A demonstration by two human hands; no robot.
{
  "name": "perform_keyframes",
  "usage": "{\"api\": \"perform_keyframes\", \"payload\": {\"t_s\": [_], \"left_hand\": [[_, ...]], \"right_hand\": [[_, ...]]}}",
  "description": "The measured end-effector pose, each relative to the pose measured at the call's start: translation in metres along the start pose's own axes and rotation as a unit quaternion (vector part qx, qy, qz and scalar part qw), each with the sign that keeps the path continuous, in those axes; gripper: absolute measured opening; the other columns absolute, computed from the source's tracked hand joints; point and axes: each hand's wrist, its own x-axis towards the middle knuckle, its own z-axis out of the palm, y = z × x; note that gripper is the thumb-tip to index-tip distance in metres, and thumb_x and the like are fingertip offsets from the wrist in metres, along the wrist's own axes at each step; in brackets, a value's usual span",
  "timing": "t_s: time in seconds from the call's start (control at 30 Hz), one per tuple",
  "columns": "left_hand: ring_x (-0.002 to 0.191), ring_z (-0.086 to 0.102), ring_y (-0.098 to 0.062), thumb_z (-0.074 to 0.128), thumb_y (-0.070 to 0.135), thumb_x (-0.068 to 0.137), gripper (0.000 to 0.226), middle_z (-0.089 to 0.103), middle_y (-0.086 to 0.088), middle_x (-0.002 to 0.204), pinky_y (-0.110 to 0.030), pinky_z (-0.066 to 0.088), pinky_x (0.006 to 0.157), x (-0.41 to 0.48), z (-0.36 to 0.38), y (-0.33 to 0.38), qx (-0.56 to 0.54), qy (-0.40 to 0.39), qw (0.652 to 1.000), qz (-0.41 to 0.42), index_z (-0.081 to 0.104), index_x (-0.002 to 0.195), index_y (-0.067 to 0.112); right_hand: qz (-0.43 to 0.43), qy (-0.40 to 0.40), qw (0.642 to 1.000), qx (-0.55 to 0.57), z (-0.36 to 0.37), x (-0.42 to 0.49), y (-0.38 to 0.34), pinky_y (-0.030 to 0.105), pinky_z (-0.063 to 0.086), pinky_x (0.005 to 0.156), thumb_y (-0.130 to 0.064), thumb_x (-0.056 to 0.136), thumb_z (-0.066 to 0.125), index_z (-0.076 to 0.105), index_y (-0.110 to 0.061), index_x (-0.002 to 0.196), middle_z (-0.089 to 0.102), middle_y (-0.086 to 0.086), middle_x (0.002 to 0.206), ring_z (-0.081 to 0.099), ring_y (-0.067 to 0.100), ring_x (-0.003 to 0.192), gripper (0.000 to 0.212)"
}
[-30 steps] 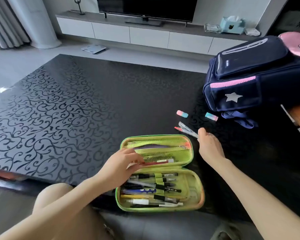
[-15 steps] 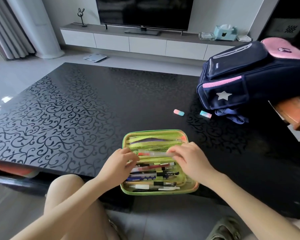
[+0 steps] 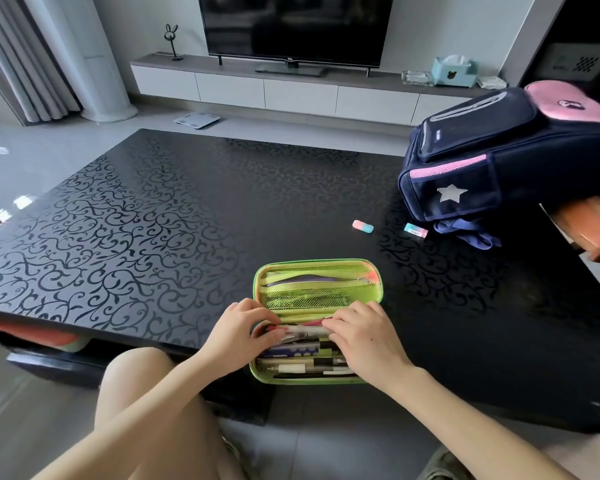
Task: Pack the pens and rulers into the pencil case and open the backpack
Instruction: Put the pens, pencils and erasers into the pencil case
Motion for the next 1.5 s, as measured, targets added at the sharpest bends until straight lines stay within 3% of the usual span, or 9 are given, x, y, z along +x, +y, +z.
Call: {"api": "perform_keyframes", "payload": {"t_s": [0.2, 0.37, 0.43, 0.53, 0.67, 0.83, 1.07, 1.3, 1.5], "left_hand": [[0.095, 0.048, -0.014, 0.041, 0.064, 0.071, 0.046, 0.053, 0.014, 0.094, -0.024, 0.035, 0.080, 0.015, 0.003, 0.007, 0.003, 0.011, 1.000, 0.005, 0.069, 0.091, 0.033], [0.090, 0.048, -0.015, 0.051, 0.058, 0.076, 0.038, 0.054, 0.012, 0.093, -0.026, 0.038, 0.076, 0.035, -0.002, 0.008, 0.002, 0.017, 1.000, 0.007, 0.070, 0.091, 0.028], [0.088, 0.048, -0.015, 0.060, 0.044, 0.082, 0.023, 0.053, 0.012, 0.093, -0.026, 0.037, 0.075, 0.045, -0.005, 0.009, 0.003, 0.022, 1.000, 0.013, 0.070, 0.092, 0.026], [0.089, 0.049, -0.017, 0.063, 0.027, 0.085, 0.010, 0.056, 0.008, 0.095, -0.028, 0.038, 0.077, 0.068, -0.007, 0.013, 0.014, 0.043, 0.998, 0.032, 0.071, 0.091, 0.024], [0.094, 0.052, -0.022, 0.060, 0.022, 0.087, 0.013, 0.061, 0.001, 0.103, -0.025, 0.035, 0.078, 0.111, -0.004, 0.030, 0.043, 0.049, 0.996, 0.066, 0.070, 0.096, 0.019], [0.103, 0.049, -0.026, 0.053, 0.019, 0.091, 0.024, 0.059, -0.003, 0.116, -0.037, 0.043, 0.090, 0.194, 0.029, 0.055, 0.093, 0.024, 0.989, 0.109, 0.064, 0.112, 0.017], [0.131, 0.031, -0.033, 0.044, 0.021, 0.095, 0.047, 0.034, -0.007, 0.147, -0.044, 0.038, 0.100, 0.294, 0.082, 0.081, 0.263, -0.064, 0.952, 0.141, 0.032, 0.141, 0.022], [0.106, 0.051, -0.034, 0.047, 0.021, 0.093, 0.025, 0.053, -0.014, 0.117, -0.039, 0.040, 0.080, 0.301, 0.082, 0.102, 0.296, -0.073, 0.949, 0.078, 0.054, 0.113, 0.008], [0.080, 0.061, -0.021, 0.056, 0.032, 0.085, 0.025, 0.068, -0.003, 0.084, -0.030, 0.048, 0.072, 0.209, 0.044, 0.129, 0.047, -0.050, 0.998, 0.014, 0.064, 0.089, 0.008]], "right_hand": [[-0.031, -0.030, 0.999, 0.000, -0.001, 0.003, 0.000, 0.032, 0.047, 0.066, -0.030, 0.080, 0.068, 0.069, -0.027, 0.106, 0.061, -0.005, 0.080, 0.055, 0.017, 0.074, 0.027], [0.027, -0.119, 0.988, 0.097, -0.019, 0.021, 0.012, 0.027, 0.035, 0.083, -0.055, 0.086, 0.033, 0.061, -0.030, 0.119, 0.062, -0.008, 0.096, 0.050, 0.012, 0.092, 0.050], [0.073, -0.069, 0.987, 0.123, -0.022, 0.028, 0.031, 0.029, 0.039, 0.091, -0.047, 0.090, 0.041, 0.064, -0.027, 0.116, 0.066, -0.009, 0.102, 0.054, 0.011, 0.098, 0.040], [0.188, 0.029, 0.978, 0.087, -0.014, 0.039, 0.083, 0.035, 0.047, 0.082, -0.025, 0.090, 0.055, 0.070, -0.017, 0.104, 0.069, 0.001, 0.099, 0.060, 0.024, 0.092, 0.022], [0.342, 0.004, 0.939, -0.020, 0.000, 0.050, 0.152, 0.039, 0.041, 0.090, -0.024, 0.092, 0.052, 0.055, -0.012, 0.126, 0.059, 0.012, 0.121, 0.053, 0.033, 0.106, 0.036], [0.362, 0.014, 0.925, -0.114, 0.042, 0.051, 0.197, 0.049, 0.050, 0.081, -0.022, 0.084, 0.065, 0.052, -0.001, 0.127, 0.055, 0.028, 0.120, 0.057, 0.045, 0.100, 0.050], [0.331, 0.044, 0.931, -0.146, 0.055, 0.085, 0.240, 0.047, 0.046, 0.083, -0.021, 0.085, 0.060, 0.053, -0.003, 0.124, 0.058, 0.023, 0.116, 0.057, 0.041, 0.099, 0.043], [0.335, 0.086, 0.926, -0.149, 0.050, 0.085, 0.233, 0.042, 0.047, 0.065, -0.012, 0.079, 0.062, 0.059, -0.006, 0.098, 0.062, 0.016, 0.081, 0.059, 0.036, 0.075, 0.020], [0.301, 0.106, 0.942, -0.103, 0.050, 0.053, 0.197, 0.031, 0.043, 0.046, -0.012, 0.072, 0.058, 0.063, -0.004, 0.106, 0.060, 0.015, 0.066, 0.058, 0.033, 0.053, 0.035]]}}
